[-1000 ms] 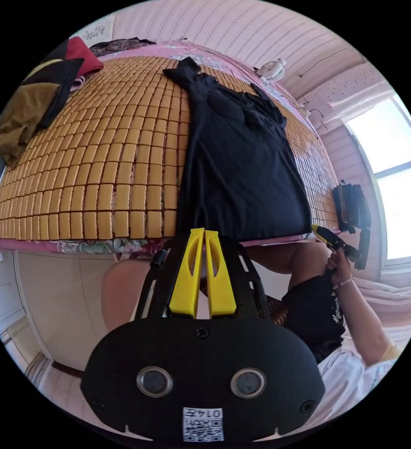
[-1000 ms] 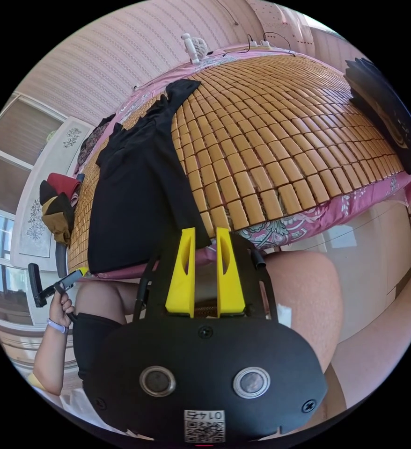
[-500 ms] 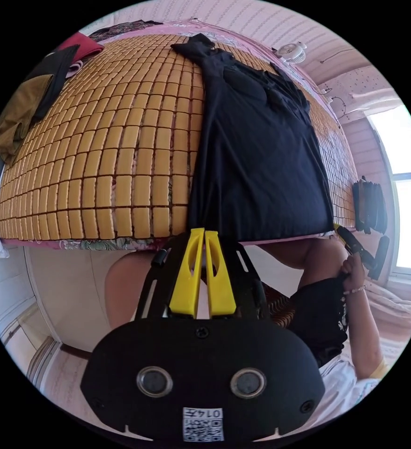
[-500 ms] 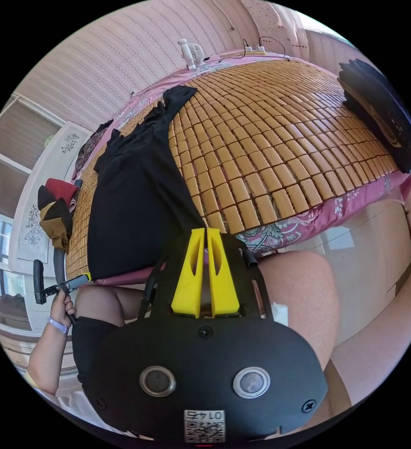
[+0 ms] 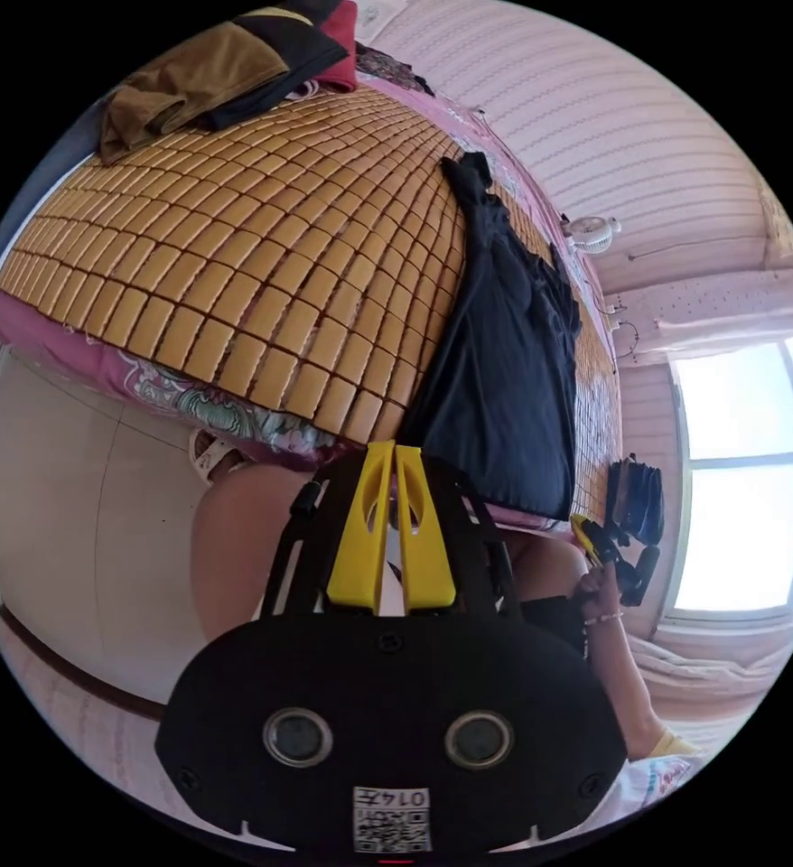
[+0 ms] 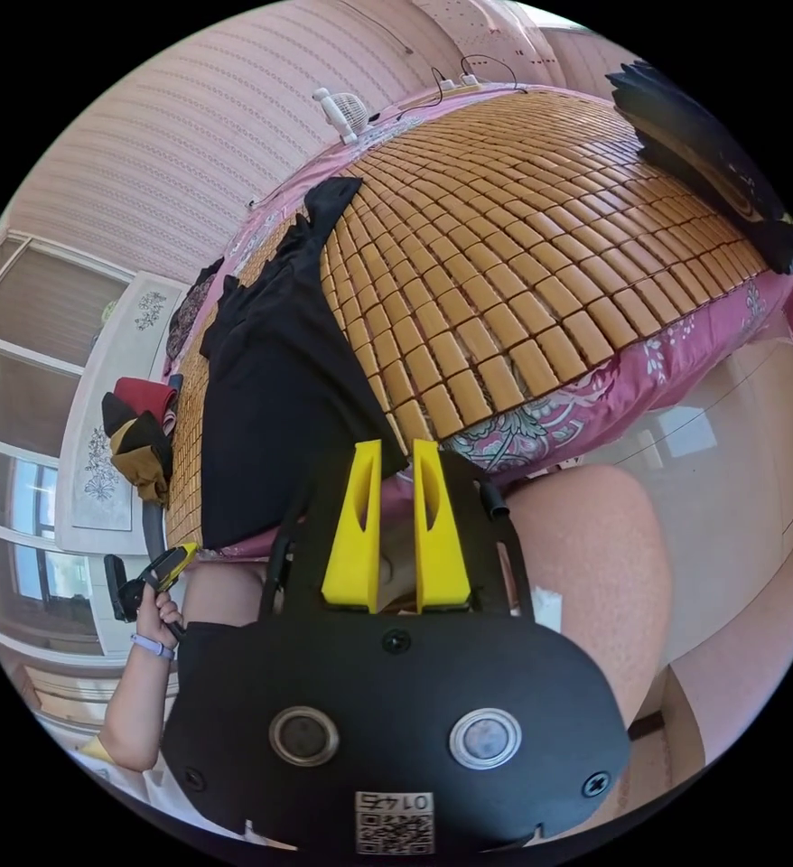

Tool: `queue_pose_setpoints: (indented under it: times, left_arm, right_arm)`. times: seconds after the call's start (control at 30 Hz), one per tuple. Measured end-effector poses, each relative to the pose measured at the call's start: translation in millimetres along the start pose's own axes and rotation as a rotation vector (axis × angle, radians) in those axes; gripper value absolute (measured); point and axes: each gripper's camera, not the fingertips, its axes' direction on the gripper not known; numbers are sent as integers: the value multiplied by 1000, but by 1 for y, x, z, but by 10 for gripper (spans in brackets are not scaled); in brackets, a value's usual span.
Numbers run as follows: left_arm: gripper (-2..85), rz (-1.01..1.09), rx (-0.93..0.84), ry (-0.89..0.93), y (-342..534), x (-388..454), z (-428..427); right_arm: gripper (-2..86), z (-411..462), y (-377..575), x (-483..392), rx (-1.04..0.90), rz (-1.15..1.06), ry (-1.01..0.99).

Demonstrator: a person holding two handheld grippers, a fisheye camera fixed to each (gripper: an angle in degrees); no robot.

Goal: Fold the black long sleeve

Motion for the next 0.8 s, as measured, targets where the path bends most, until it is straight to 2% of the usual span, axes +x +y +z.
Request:
queue_pose_setpoints:
  times: [0.17,0.27,0.33,0.37,0.57,0.7,0.8]
  left_arm:
    - [86,181,-75,-144,-9,45,15]
    - [64,260,-186,-267,-17,68,35]
    - [12,284,-219,-401,-22,79,40]
    - [7,298,-229,-403,-23,81,41]
    - [-9,163,-111,-318,-19,66,17]
    - [-4,88,-121,-142,-19,49,9]
    - [27,48,-18,-14,-12,44,-6]
  right_arm:
    - [82,7,-1,-12,-45,-36,44]
    - [52,8,-2,-19,-56,-47,81]
    - [21,7,-1,-21,-67,-52,63]
    - [12,5,-1,-21,-67,-49,56]
    - [0,-10,9,-28,-23,-40,17]
    - [0,-14,15,-41,-39,-44,40]
    - [1,-18,17,-41,-21,10,30]
